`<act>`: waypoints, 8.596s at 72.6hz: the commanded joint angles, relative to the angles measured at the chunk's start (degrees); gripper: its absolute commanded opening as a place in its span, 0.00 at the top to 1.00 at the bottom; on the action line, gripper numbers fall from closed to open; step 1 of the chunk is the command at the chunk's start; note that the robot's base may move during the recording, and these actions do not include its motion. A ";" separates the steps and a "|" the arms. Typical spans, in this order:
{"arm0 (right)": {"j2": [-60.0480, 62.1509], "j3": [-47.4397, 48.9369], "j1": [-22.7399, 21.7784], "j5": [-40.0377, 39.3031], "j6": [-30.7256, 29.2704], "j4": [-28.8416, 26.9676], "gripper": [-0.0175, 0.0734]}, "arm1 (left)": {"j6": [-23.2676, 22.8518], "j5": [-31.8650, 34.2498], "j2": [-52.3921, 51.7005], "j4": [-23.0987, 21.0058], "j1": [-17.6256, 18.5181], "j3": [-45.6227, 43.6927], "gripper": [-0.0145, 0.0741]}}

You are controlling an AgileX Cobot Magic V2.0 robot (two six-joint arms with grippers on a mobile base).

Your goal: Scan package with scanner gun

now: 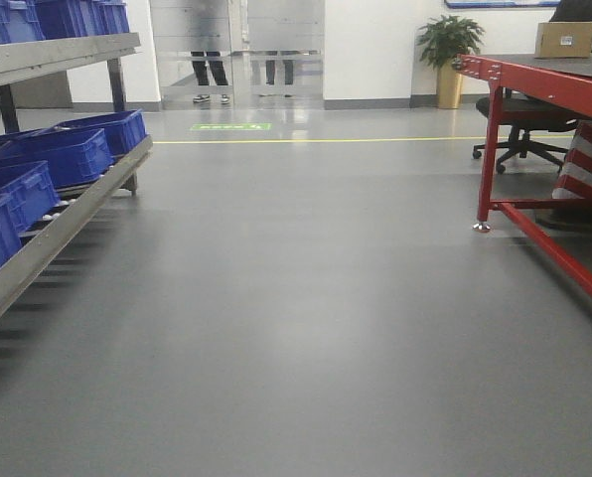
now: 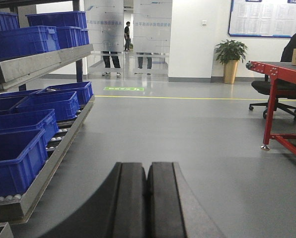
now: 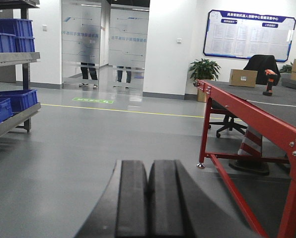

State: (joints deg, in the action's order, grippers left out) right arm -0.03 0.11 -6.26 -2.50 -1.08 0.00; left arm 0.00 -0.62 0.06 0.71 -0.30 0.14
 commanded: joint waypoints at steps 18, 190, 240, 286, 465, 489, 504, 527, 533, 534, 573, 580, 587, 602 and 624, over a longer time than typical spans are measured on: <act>0.03 -0.11 0.11 -0.92 -0.49 0.00 0.99 | 0.00 0.94 -0.06 -0.30 -0.11 -0.14 0.96; 0.03 -0.11 0.11 -0.92 -0.49 0.00 0.99 | 0.00 0.94 -0.06 -0.30 -0.11 -0.14 0.96; 0.03 -0.11 0.11 -0.92 -0.49 0.00 0.99 | 0.00 0.94 -0.06 -0.30 -0.11 -0.14 0.96; 0.03 -0.11 0.11 -0.92 -0.49 0.00 0.99 | 0.00 0.94 -0.06 -0.30 -0.11 -0.14 0.96; 0.03 -0.11 0.11 -0.92 -0.49 0.00 0.99 | 0.00 0.94 -0.06 -0.30 -0.11 -0.14 0.96; 0.03 -0.11 0.11 -0.92 -0.49 0.00 0.99 | 0.00 0.94 -0.06 -0.30 -0.11 -0.14 0.96; 0.03 -0.11 0.11 -0.92 -0.49 0.00 0.99 | 0.00 0.94 -0.06 -0.30 -0.11 -0.14 0.96; 0.03 -0.11 0.11 -0.92 -0.49 0.00 0.99 | 0.00 0.94 -0.06 -0.30 -0.11 -0.14 0.96; 0.03 -0.11 0.11 -0.92 -0.49 0.00 0.99 | 0.00 0.94 -0.06 -0.30 -0.11 -0.14 0.96; 0.03 -0.11 0.11 -0.92 -0.49 0.00 0.99 | 0.00 0.94 -0.06 -0.30 -0.11 -0.14 0.96; 0.03 -0.11 0.11 -0.92 -0.49 0.00 0.99 | 0.00 0.94 -0.06 -0.30 -0.11 -0.14 0.96; 0.03 -0.11 0.11 -0.92 -0.49 0.00 0.99 | 0.00 0.94 -0.06 -0.30 -0.11 -0.14 0.96; 0.03 -0.11 0.11 -0.92 -0.49 0.00 0.99 | 0.00 0.94 -0.06 -0.30 -0.11 -0.14 0.96; 0.03 -0.11 0.11 -0.92 -0.49 0.00 0.99 | 0.00 0.94 -0.06 -0.30 -0.11 -0.14 0.96; 0.03 -0.11 0.11 -0.92 -0.49 0.00 0.99 | 0.00 0.94 -0.06 -0.30 -0.11 -0.14 0.96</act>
State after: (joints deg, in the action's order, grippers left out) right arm -0.03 0.00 -6.26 -2.40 -1.08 0.00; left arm 0.00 -0.75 0.06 0.71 -0.30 0.14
